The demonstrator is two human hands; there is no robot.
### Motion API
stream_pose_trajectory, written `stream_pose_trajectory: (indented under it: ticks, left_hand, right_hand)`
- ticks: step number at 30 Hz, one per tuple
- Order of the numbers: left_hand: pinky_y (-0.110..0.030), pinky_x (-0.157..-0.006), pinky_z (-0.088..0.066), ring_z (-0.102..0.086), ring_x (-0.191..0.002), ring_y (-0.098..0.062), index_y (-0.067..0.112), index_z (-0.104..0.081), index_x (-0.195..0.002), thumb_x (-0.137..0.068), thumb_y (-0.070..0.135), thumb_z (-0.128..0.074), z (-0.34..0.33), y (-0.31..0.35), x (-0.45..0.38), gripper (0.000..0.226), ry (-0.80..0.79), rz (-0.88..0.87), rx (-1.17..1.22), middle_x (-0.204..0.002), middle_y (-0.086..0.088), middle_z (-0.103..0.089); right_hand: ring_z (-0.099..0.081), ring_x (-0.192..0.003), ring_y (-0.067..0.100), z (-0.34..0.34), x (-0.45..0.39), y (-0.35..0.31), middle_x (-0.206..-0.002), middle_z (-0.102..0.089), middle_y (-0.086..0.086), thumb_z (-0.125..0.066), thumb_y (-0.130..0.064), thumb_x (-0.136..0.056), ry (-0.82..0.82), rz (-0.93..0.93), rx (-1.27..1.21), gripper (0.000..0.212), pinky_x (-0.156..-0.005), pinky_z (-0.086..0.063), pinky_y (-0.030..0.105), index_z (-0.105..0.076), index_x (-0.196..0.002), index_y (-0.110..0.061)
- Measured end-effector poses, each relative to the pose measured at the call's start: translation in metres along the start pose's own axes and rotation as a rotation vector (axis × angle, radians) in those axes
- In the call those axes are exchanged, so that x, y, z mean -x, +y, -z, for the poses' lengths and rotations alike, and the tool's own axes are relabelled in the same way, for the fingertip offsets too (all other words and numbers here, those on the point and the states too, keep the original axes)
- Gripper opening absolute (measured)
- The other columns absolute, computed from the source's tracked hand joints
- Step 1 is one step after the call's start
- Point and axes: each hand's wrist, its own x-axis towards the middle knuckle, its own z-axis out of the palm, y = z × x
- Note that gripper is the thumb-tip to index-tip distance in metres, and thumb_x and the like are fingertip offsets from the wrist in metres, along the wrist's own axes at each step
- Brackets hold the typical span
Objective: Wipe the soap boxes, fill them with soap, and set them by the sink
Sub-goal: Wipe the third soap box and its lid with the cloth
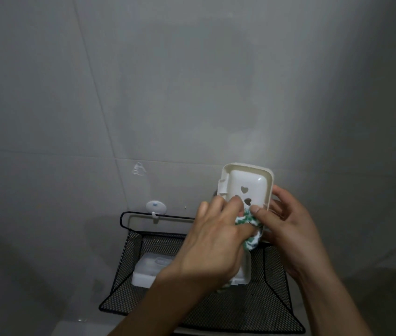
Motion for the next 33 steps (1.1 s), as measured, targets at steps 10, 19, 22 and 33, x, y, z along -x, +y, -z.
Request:
stream_pose_trajectory:
  ticks: [10,19,22,33]
  left_hand:
    - [-0.035,-0.075,-0.029,-0.045,-0.099,-0.019,0.034,-0.074,-0.103,-0.083,0.025,-0.070,0.000,-0.026,0.009,0.023,0.065,0.044,-0.124,-0.108,0.005,-0.052]
    - [-0.029,-0.085,-0.045,-0.050,-0.099,-0.008,0.033,-0.059,-0.128,-0.094,0.030,-0.058,-0.001,-0.034,0.017,0.034,0.146,0.232,0.239,-0.109,0.011,-0.048]
    - [-0.027,-0.082,-0.048,-0.055,-0.093,-0.005,0.026,-0.062,-0.126,-0.093,0.032,-0.061,0.001,-0.030,0.012,0.034,0.276,0.276,0.288,-0.105,0.010,-0.053]
    - [-0.037,-0.080,-0.050,-0.053,-0.088,-0.013,0.024,-0.061,-0.130,-0.101,0.019,-0.047,-0.011,-0.018,0.000,0.032,0.249,0.340,0.297,-0.101,0.003,-0.043]
  right_hand:
    - [-0.076,-0.087,0.018,0.005,-0.001,0.000,-0.098,-0.078,-0.007,-0.069,0.000,-0.088,0.018,0.057,0.106,0.039,-0.068,-0.062,0.039,-0.071,-0.105,-0.034]
    - [-0.075,-0.086,0.018,0.006,-0.002,-0.001,-0.096,-0.075,-0.001,-0.075,-0.009,-0.085,0.145,0.055,0.155,0.033,-0.070,-0.062,0.044,-0.069,-0.111,-0.029]
    - [-0.075,-0.083,0.014,0.002,0.000,0.000,-0.095,-0.076,-0.009,-0.072,-0.008,-0.088,0.134,0.060,0.134,0.029,-0.065,-0.062,0.035,-0.068,-0.107,-0.029]
    - [-0.075,-0.086,0.007,-0.005,0.003,0.002,-0.097,-0.076,-0.017,-0.066,-0.006,-0.092,0.111,0.128,0.237,0.033,-0.070,-0.062,0.033,-0.068,-0.109,-0.034]
